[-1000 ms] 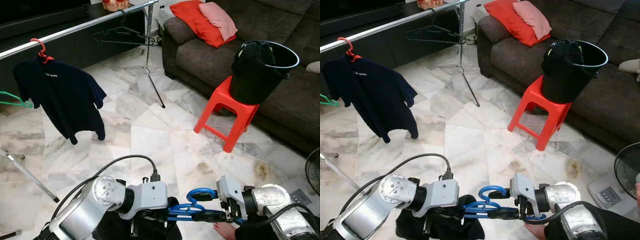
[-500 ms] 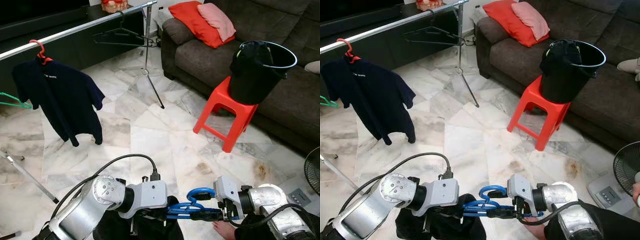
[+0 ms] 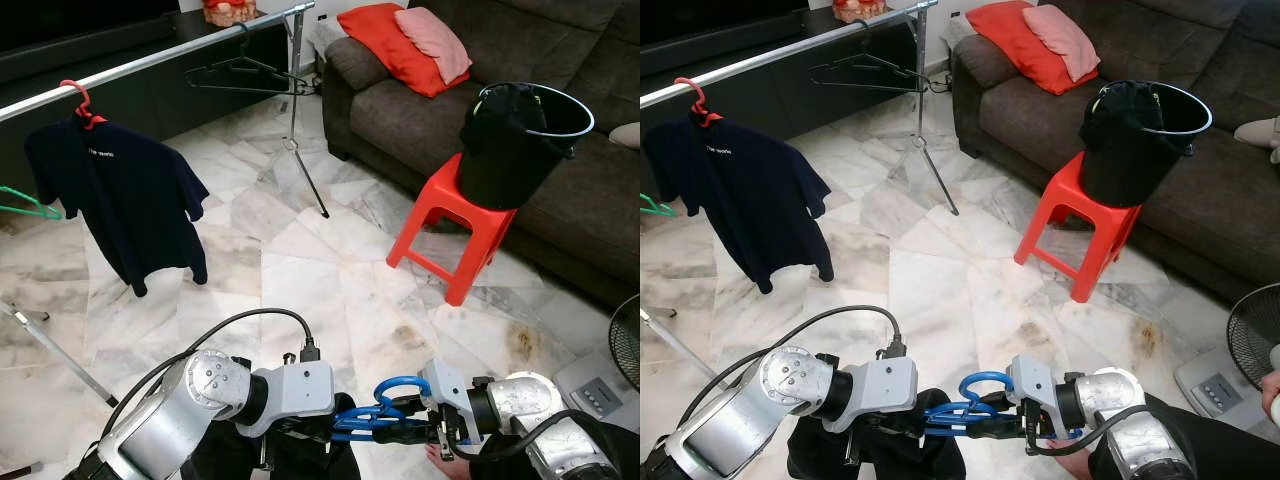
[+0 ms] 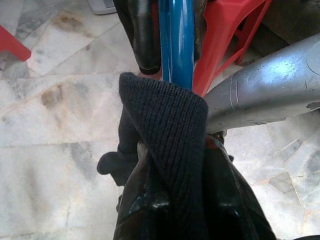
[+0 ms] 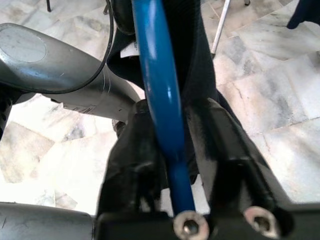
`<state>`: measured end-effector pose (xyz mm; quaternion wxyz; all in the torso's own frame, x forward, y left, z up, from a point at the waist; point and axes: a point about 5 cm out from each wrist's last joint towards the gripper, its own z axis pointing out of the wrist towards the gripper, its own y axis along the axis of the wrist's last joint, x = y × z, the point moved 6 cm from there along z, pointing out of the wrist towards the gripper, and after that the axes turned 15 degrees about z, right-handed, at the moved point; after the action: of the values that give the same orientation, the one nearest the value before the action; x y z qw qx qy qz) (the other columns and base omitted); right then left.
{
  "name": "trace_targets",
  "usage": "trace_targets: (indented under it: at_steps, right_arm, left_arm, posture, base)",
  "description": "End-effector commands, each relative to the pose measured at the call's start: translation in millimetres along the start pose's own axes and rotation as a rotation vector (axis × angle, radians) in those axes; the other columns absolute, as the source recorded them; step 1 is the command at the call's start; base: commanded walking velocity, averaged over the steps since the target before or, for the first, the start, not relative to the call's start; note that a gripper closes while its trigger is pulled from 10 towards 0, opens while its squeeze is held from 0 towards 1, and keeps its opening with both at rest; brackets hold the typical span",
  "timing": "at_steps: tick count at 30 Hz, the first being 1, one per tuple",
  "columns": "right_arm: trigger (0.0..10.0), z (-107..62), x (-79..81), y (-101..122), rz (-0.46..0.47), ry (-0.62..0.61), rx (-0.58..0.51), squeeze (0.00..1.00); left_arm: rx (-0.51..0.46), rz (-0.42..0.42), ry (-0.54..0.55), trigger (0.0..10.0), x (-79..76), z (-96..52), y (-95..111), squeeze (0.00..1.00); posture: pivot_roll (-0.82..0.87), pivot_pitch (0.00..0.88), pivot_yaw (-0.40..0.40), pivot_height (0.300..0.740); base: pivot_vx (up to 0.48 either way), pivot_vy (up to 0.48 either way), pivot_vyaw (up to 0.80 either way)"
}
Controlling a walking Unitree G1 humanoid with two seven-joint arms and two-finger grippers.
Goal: Hang hanger
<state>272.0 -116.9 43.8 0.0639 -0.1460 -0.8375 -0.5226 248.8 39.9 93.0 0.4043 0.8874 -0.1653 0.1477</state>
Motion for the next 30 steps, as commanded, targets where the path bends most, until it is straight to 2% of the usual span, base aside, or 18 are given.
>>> trace_targets:
  at_steps: [1,2,3,4,18,25,28,30]
  right_arm:
    - [1.7,4.3,0.6,-13.7,0.028,-0.008,0.045,0.0]
    - [2.8,4.3,0.4,-13.8,0.03,-0.01,0.044,0.0]
    - [2.8,4.3,0.3,-13.8,0.032,-0.01,0.043,0.0]
    - [0.0,4.3,0.3,-13.6,0.037,-0.009,0.041,0.0]
    - [0.0,7.3,-1.2,-7.0,0.051,-0.015,0.002,0.0]
    - [0.0,10.1,-4.2,-6.0,0.039,-0.028,-0.002,0.0]
    - [0.0,10.3,-6.2,-4.0,0.035,-0.04,-0.011,0.0]
    - [0.0,9.9,-8.9,-3.3,0.032,-0.06,-0.015,0.0]
  left_arm:
    - [-0.068,0.064,-0.006,10.0,3.9,0.3,22.6,0.0]
    - [-0.069,0.064,-0.005,10.0,3.9,0.5,22.9,0.0]
    - [-0.07,0.064,-0.005,10.0,4.0,0.6,23.2,0.0]
    - [-0.072,0.064,-0.005,10.0,3.9,0.7,23.7,0.0]
    - [-0.073,0.075,0.002,10.0,6.9,-1.0,24.3,0.0]
    - [-0.116,0.053,-0.015,10.0,6.1,-2.3,30.5,0.0]
    - [-0.119,0.045,-0.049,10.0,2.1,-3.5,27.1,0.0]
    - [-0.109,0.044,-0.032,10.0,6.1,-4.3,22.7,0.0]
  posture:
    - [0.08,0.139,-0.073,0.74]
    - [0.08,0.139,-0.074,0.74]
    - [0.08,0.139,-0.074,0.74]
    - [0.08,0.139,-0.074,0.74]
    - [0.08,0.142,-0.071,0.74]
    - [0.08,0.142,-0.071,0.74]
    - [0.07,0.143,-0.07,0.74]
    - [0.07,0.142,-0.069,0.74]
  base:
    - [0.0,0.0,0.0]
    - [0.0,0.0,0.0]
    - [0.0,0.0,0.0]
    - [0.0,0.0,0.0]
    - [0.0,0.0,0.0]
    - [0.0,0.0,0.0]
    - [0.0,0.0,0.0]
    - [0.0,0.0,0.0]
